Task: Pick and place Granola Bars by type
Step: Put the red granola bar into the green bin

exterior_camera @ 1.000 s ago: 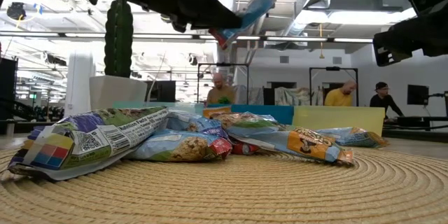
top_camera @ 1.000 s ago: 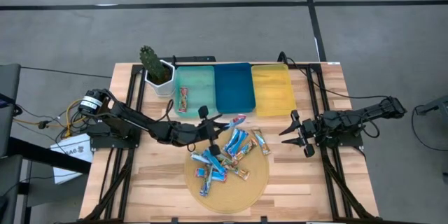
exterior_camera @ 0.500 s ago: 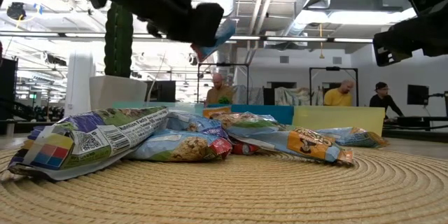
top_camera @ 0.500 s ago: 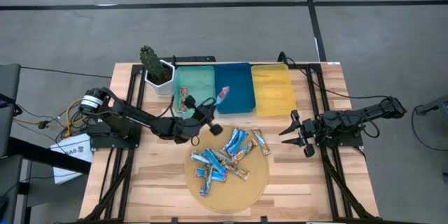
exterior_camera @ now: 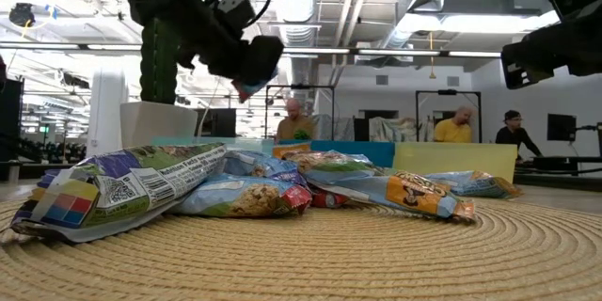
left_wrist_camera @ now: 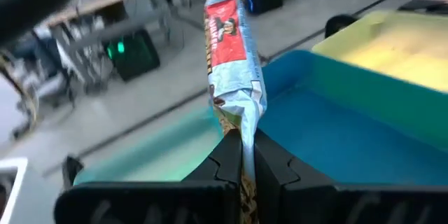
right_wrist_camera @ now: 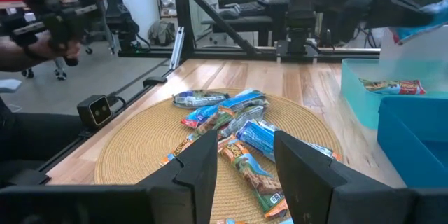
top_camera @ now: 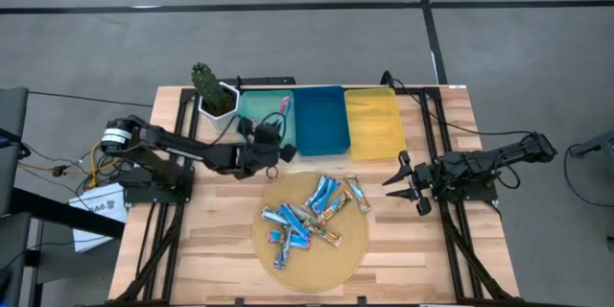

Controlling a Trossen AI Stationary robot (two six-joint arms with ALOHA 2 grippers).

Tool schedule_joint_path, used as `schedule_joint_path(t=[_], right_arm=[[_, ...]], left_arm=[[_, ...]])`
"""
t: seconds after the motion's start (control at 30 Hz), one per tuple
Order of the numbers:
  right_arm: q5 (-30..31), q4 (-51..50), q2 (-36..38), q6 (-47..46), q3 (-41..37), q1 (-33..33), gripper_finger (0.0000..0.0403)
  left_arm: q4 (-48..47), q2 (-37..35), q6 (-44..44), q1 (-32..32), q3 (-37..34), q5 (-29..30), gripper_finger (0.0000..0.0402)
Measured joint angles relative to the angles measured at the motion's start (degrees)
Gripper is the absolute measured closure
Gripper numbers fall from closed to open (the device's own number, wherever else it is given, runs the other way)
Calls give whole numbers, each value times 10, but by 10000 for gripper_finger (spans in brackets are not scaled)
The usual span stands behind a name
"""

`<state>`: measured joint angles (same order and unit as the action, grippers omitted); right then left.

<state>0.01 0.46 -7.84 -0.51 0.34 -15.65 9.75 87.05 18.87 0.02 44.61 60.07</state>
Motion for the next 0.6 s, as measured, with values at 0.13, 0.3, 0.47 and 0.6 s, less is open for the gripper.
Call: schedule_joint_path(t=[0.13, 0.3, 0.47, 0.6], right_arm=[[0, 0, 0, 0, 0, 0, 270], [0, 0, 0, 0, 0, 0, 268], [0, 0, 0, 0, 0, 0, 270], [0, 0, 0, 0, 0, 0, 269]], left_arm=[[-109, -29, 93, 37, 0, -62, 397], [-217, -42, 184, 83, 0, -131, 396], [-274, -43, 239, 115, 0, -193, 397], [-289, -43, 254, 123, 0, -213, 396]])
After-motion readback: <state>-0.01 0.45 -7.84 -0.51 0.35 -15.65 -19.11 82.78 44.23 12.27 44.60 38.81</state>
